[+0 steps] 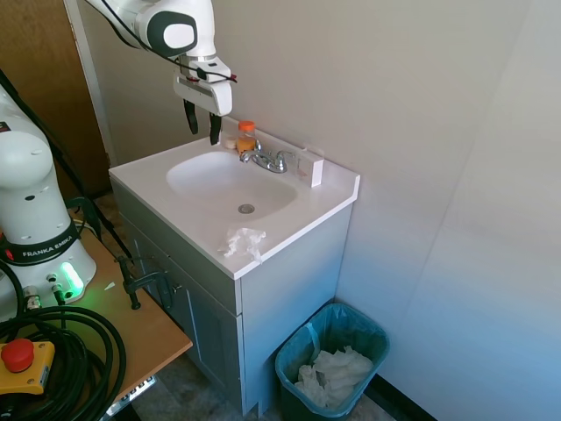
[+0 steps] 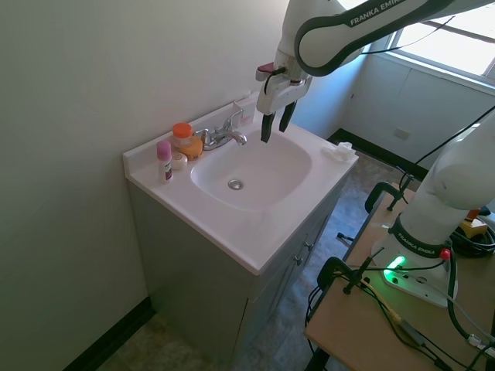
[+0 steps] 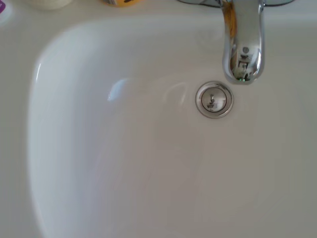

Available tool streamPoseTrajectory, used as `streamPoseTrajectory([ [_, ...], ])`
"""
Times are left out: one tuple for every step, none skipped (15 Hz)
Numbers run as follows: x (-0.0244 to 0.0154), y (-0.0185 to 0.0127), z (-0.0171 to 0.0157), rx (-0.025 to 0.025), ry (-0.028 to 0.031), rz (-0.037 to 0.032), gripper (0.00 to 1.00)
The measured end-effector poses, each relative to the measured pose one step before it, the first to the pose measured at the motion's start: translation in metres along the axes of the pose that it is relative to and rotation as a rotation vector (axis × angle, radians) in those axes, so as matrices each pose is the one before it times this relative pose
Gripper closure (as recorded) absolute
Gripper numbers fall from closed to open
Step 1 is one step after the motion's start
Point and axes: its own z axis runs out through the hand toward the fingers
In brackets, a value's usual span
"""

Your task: Throw the tissue in the trash bin

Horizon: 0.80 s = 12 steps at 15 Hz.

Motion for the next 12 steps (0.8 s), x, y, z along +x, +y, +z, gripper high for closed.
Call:
streamPoseTrajectory([
  [0.00001,-0.00002,0.00035,-0.00149,0.00042,0.00123,0.0],
  [0.00018,0.00001,-0.00006,-0.00511,0.00579,0.00406,0.0],
  [0.00251,0.00113,-0.00136,-0.00401,0.01281,0.01256,0.0],
  [0.00654,0.00346,-0.00335,-0.00062,0.02175,0.02729,0.0],
  [0.01083,0.007,-0.00467,0.00677,0.01813,0.03181,0.0],
  [0.01385,0.01132,-0.00513,0.00705,0.01184,0.03676,0.0],
  [0.01674,0.01497,-0.00565,0.00233,0.01829,0.03915,0.0],
  [0.02024,0.0181,-0.00463,-0.00069,0.02313,0.04443,0.0],
  [0.01843,0.01699,-0.00201,-0.00638,0.01859,0.03964,0.0],
  [0.01651,0.01607,0.00085,-0.01483,0.01562,0.03248,0.0],
  [0.01606,0.01788,0.00303,-0.02183,0.01387,0.0307,0.0],
  [0.01216,0.01612,0.00508,-0.02365,0.00894,0.0241,0.0],
])
